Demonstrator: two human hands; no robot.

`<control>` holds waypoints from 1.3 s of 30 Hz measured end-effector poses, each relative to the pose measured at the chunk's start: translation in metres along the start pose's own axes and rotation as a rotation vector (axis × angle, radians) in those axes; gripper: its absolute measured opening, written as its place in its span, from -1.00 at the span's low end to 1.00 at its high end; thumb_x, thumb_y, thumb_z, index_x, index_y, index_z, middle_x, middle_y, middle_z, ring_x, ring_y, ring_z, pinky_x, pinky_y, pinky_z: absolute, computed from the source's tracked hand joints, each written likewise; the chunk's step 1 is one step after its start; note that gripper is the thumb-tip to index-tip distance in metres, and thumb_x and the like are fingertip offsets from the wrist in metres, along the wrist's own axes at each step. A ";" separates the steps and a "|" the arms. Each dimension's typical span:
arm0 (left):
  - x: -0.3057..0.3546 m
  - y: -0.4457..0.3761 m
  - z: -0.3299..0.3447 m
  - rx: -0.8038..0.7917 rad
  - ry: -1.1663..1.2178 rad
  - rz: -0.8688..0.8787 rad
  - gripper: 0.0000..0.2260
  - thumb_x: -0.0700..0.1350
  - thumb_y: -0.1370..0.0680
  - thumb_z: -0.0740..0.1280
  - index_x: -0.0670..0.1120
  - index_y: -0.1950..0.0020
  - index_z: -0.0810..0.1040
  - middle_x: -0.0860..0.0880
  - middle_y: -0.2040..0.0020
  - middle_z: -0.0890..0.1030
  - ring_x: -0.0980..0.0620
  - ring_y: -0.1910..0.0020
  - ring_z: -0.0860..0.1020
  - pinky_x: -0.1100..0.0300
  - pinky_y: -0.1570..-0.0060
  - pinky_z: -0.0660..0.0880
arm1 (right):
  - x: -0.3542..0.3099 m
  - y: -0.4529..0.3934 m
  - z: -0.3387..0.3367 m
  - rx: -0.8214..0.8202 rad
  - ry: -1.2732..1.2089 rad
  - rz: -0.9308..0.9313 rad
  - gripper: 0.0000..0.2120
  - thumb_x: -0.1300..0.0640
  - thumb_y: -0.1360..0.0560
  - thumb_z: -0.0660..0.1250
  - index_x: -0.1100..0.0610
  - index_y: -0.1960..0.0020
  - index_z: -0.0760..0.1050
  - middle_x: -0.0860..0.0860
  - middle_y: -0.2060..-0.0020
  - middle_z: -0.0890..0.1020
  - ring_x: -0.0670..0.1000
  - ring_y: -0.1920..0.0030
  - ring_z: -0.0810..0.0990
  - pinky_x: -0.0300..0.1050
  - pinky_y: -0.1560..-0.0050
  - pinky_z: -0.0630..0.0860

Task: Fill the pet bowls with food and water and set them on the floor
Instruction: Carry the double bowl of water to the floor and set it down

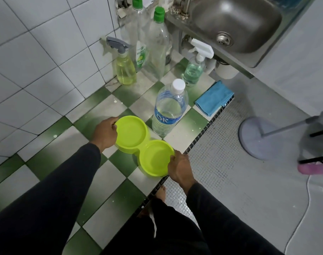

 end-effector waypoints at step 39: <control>-0.019 0.121 -0.010 0.194 1.023 -0.250 -0.77 0.18 -0.64 0.32 0.14 -0.20 0.66 0.00 -0.23 0.66 -0.10 -0.20 0.63 -0.03 0.04 0.65 | -0.012 0.025 -0.042 0.216 -0.263 -0.150 -0.61 -0.07 -0.71 0.11 0.06 -0.36 0.55 0.13 -0.20 0.55 0.07 -0.21 0.50 0.03 -0.31 0.44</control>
Point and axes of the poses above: each hand's wrist, its own y-axis away from the middle knuckle, its own z-axis out of the palm, x = y × z, the point moved 1 cm from there along -y, towards the middle knuckle
